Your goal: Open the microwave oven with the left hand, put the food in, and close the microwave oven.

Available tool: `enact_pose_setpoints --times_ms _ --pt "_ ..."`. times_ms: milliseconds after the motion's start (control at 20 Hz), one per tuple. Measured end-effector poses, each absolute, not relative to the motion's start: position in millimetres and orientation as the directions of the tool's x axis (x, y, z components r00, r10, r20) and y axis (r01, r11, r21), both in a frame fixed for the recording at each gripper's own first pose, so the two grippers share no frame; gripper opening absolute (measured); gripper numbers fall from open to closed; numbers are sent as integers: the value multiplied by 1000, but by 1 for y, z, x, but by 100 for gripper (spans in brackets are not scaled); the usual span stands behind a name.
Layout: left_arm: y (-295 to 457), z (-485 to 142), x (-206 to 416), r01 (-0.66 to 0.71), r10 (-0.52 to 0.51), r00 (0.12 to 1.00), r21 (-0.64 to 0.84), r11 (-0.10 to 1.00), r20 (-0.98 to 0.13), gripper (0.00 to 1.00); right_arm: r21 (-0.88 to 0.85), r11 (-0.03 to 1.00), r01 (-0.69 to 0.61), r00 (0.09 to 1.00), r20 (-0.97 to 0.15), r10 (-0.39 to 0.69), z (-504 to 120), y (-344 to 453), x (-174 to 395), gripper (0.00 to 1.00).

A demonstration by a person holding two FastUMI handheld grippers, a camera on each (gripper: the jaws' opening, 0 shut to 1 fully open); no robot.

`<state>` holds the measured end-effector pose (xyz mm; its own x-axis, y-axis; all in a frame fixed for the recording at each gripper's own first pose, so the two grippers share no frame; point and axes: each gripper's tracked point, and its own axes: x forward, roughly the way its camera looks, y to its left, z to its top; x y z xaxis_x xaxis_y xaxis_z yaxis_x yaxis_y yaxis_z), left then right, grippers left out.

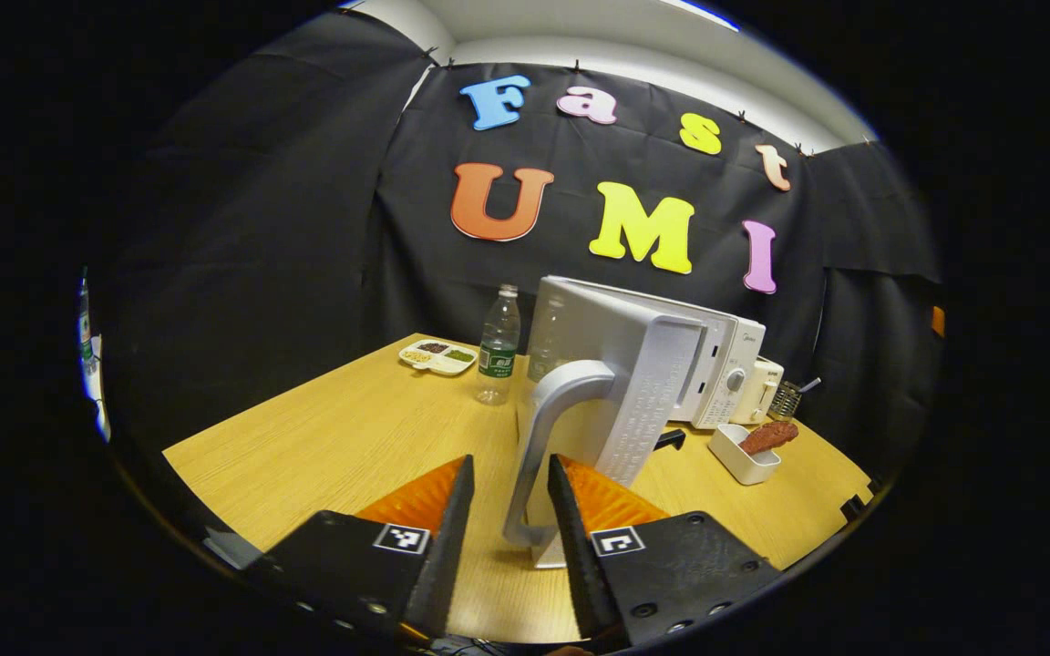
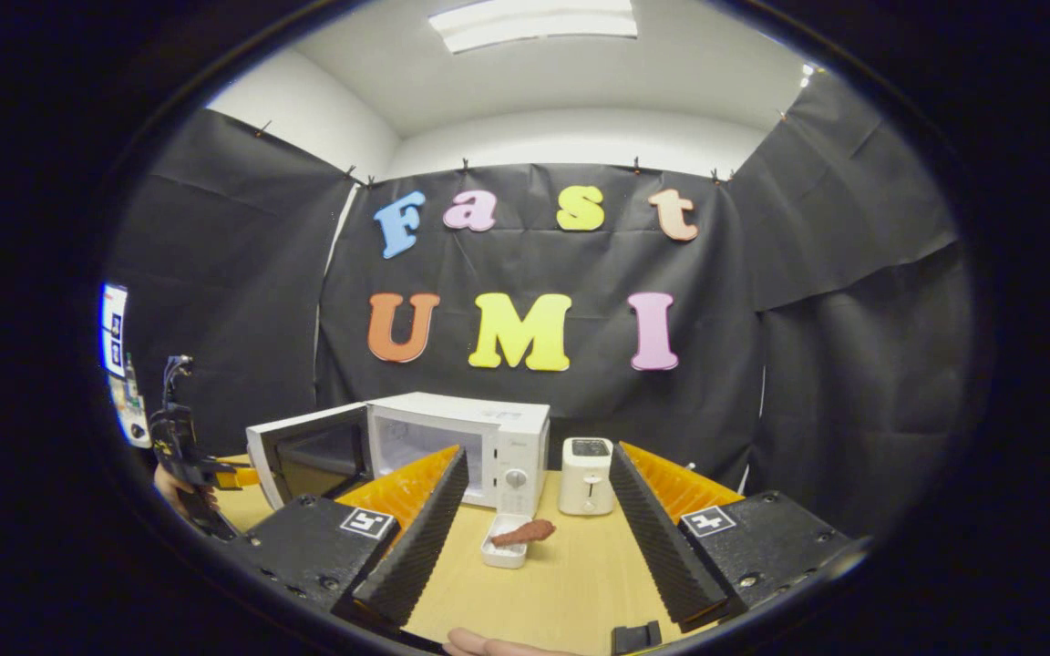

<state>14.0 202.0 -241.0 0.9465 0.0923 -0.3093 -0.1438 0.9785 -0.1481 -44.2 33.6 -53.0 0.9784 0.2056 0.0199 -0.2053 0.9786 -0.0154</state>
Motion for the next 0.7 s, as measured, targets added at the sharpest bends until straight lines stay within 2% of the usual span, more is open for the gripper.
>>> enact_pose_setpoints --times_ms 100,150,200,300,350,400,450,700 --pt "210 -232 -1 -151 100 946 -148 977 -308 90 -26 976 -218 976 13 219 -55 42 -44 99" --pt "213 -226 -9 -161 118 947 -127 979 -298 75 -32 975 -220 975 6 220 -57 45 -43 99" --pt "213 -217 -15 -160 126 951 -101 982 -284 78 -34 974 -222 975 -1 223 -59 46 -42 99" --pt "205 -197 -27 -152 134 956 -51 987 -260 92 -33 973 -230 973 -19 229 -62 50 -36 99" --pt "201 -187 -28 -153 141 960 -31 988 -244 92 -31 973 -230 973 -26 229 -64 48 -32 99" --pt "195 -175 -30 -148 140 964 -19 989 -226 81 -30 974 -226 974 -33 225 -65 47 -28 99" --pt "186 -164 -31 -141 135 968 -14 990 -212 94 -32 974 -223 974 -42 221 -68 45 -21 99" --pt "149 -110 -27 -87 86 987 0 996 -136 94 -34 978 -204 973 -116 199 -86 34 16 100"
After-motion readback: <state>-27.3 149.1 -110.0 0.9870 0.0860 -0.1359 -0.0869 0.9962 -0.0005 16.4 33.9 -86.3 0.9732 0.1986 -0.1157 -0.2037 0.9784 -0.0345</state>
